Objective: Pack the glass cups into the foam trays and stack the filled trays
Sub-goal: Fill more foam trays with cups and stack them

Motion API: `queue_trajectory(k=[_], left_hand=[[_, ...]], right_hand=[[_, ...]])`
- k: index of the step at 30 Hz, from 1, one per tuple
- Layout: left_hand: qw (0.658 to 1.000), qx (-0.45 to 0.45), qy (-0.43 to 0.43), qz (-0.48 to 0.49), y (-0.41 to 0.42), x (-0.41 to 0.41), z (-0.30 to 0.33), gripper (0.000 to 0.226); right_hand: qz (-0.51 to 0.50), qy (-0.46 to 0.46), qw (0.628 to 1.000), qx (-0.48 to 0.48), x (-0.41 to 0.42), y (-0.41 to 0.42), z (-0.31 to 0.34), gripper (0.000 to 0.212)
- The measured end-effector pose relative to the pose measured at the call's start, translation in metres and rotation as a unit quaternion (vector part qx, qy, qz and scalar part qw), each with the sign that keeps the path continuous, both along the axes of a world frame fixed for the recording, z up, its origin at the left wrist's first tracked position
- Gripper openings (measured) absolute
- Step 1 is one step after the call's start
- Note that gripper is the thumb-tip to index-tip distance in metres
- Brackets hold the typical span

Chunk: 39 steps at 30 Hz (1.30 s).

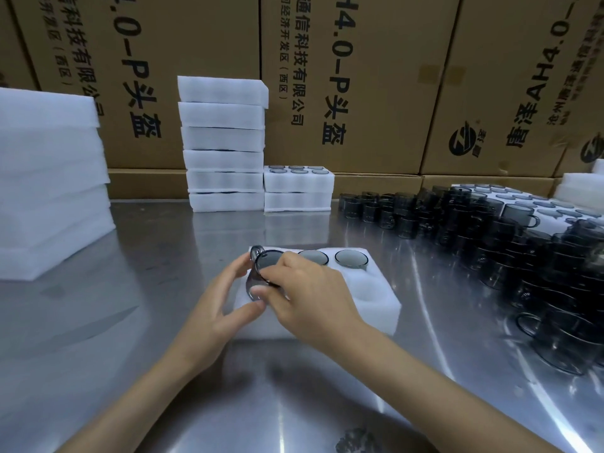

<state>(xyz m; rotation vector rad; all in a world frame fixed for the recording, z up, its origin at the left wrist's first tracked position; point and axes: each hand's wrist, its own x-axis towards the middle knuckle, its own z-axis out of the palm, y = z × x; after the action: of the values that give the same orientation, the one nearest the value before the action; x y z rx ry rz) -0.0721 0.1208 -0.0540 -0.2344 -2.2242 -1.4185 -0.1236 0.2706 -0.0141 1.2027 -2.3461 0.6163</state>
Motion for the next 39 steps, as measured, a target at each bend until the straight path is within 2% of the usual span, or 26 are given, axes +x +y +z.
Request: queue_trajectory(k=[3, 9, 12, 15, 17, 19, 21, 26, 30, 39], left_hand=[[1.0, -0.009, -0.028, -0.004, 0.0, 0.0, -0.002, 0.085], [0.995, -0.098, -0.002, -0.006, 0.003, 0.001, 0.0, 0.066], [0.993, -0.119, -0.001, 0.009, 0.002, 0.002, -0.001, 0.069], [0.991, -0.128, 0.011, 0.042, -0.001, 0.005, 0.002, 0.077], [0.975, -0.203, 0.063, 0.062, -0.003, 0.009, 0.004, 0.08], [0.949, -0.285, 0.115, 0.067, -0.003, 0.012, 0.006, 0.076], [0.936, -0.321, 0.125, 0.075, -0.003, 0.014, 0.008, 0.069], [0.943, -0.302, 0.098, 0.101, -0.003, 0.014, 0.008, 0.06], [0.932, -0.337, 0.073, 0.114, -0.004, 0.014, 0.002, 0.06], [0.912, -0.381, 0.084, 0.129, -0.002, 0.015, -0.003, 0.064]], right_hand=[[-0.027, 0.001, 0.999, 0.027, 0.001, -0.005, 0.003, 0.027], [-0.031, -0.011, 0.999, 0.043, -0.002, -0.01, 0.007, 0.025], [-0.025, -0.015, 0.999, 0.013, -0.002, -0.006, 0.004, 0.026], [-0.008, -0.014, 0.999, -0.049, -0.002, 0.006, -0.001, 0.04], [0.008, -0.021, 0.999, -0.042, -0.003, 0.013, -0.004, 0.048], [0.021, -0.045, 0.999, 0.007, -0.005, 0.017, -0.008, 0.053], [0.028, -0.061, 0.997, 0.04, -0.007, 0.017, -0.012, 0.051], [0.026, -0.058, 0.997, 0.054, -0.008, 0.011, -0.016, 0.045], [0.012, -0.03, 0.993, 0.117, -0.007, 0.007, -0.022, 0.047], [-0.014, -0.017, 0.992, 0.121, -0.006, 0.005, -0.028, 0.049]])
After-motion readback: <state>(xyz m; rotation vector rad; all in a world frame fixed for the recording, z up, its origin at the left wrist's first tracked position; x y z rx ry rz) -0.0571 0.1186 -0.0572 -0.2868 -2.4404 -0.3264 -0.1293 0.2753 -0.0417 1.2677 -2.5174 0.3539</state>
